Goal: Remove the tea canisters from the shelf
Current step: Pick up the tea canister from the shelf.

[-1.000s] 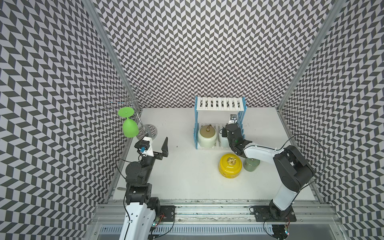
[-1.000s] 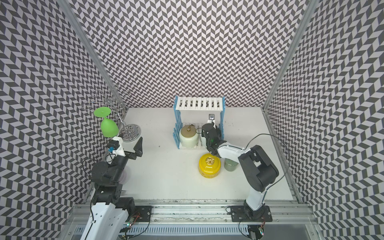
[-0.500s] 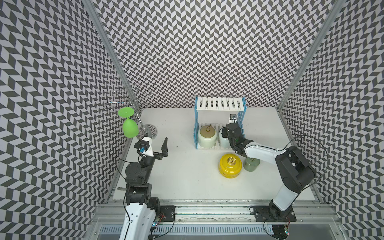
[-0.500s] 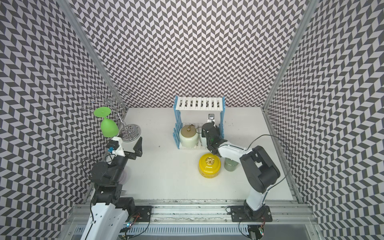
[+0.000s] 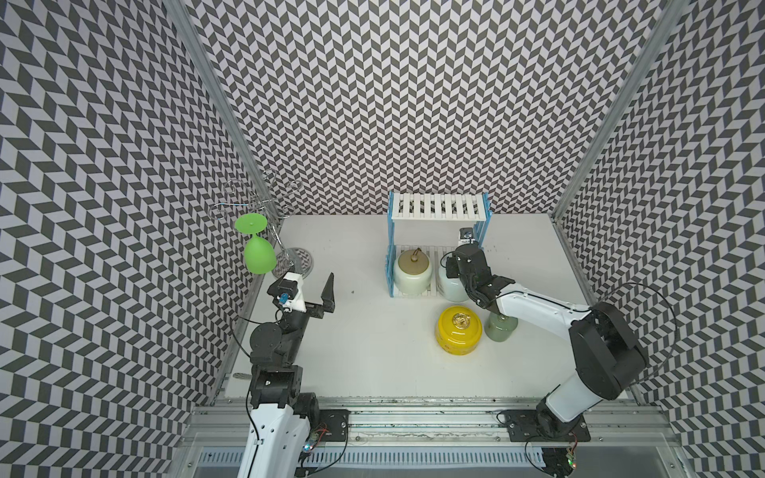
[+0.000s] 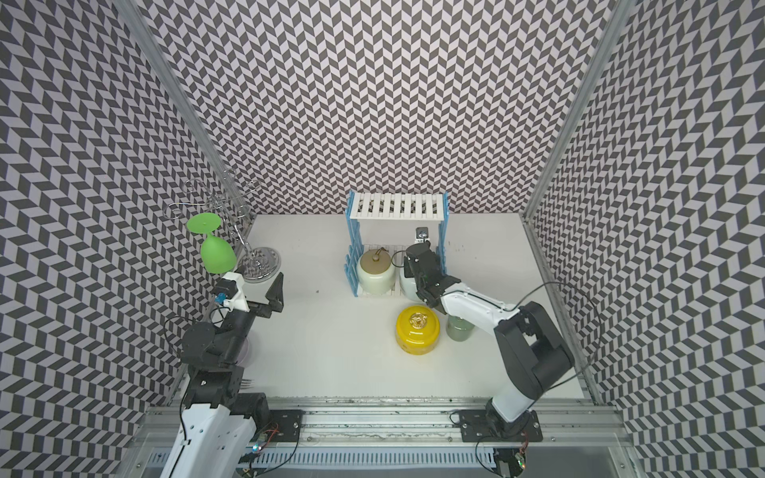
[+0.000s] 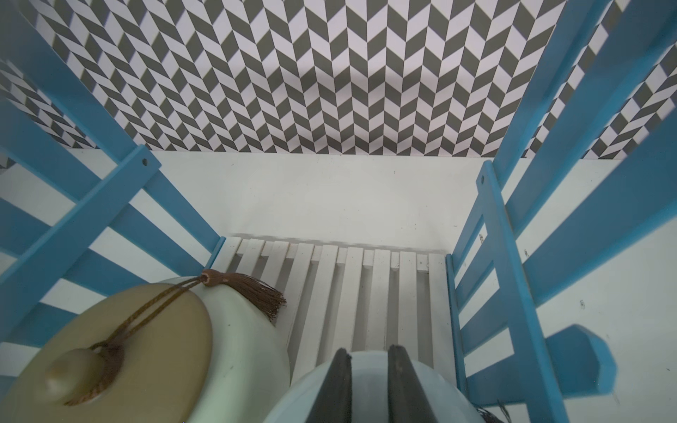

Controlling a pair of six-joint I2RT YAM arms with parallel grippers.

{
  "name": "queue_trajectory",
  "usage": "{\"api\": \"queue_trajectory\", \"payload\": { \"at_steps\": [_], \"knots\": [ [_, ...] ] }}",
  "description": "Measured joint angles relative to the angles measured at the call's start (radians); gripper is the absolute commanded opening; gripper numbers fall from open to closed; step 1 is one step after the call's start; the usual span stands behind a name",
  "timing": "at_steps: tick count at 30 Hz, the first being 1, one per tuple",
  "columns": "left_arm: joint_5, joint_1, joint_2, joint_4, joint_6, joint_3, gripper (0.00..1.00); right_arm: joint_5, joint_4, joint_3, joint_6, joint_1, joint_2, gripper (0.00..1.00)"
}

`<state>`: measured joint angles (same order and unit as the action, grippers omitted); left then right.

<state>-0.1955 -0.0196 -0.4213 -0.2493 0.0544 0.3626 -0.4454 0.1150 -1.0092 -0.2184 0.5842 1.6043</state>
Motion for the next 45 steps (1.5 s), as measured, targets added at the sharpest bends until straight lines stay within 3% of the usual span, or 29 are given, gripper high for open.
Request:
{"api": "queue_trajectory", "payload": {
  "at_steps": [14, 31, 45],
  "knots": [
    [0.000, 0.000, 0.000, 0.000, 0.000, 0.000, 1.00, 0.021, -0.038, 0.000, 0.033, 0.048, -0.191, 0.00],
    [0.000, -0.001, 0.001, -0.002, 0.004, 0.000, 1.00, 0.024, -0.148, -0.066, 0.082, 0.317, -0.257, 0.00],
    [0.000, -0.001, 0.001, -0.002, 0.008, 0.000, 1.00, 0.071, -0.055, -0.028, 0.144, 0.504, -0.243, 0.00]
  ]
}}
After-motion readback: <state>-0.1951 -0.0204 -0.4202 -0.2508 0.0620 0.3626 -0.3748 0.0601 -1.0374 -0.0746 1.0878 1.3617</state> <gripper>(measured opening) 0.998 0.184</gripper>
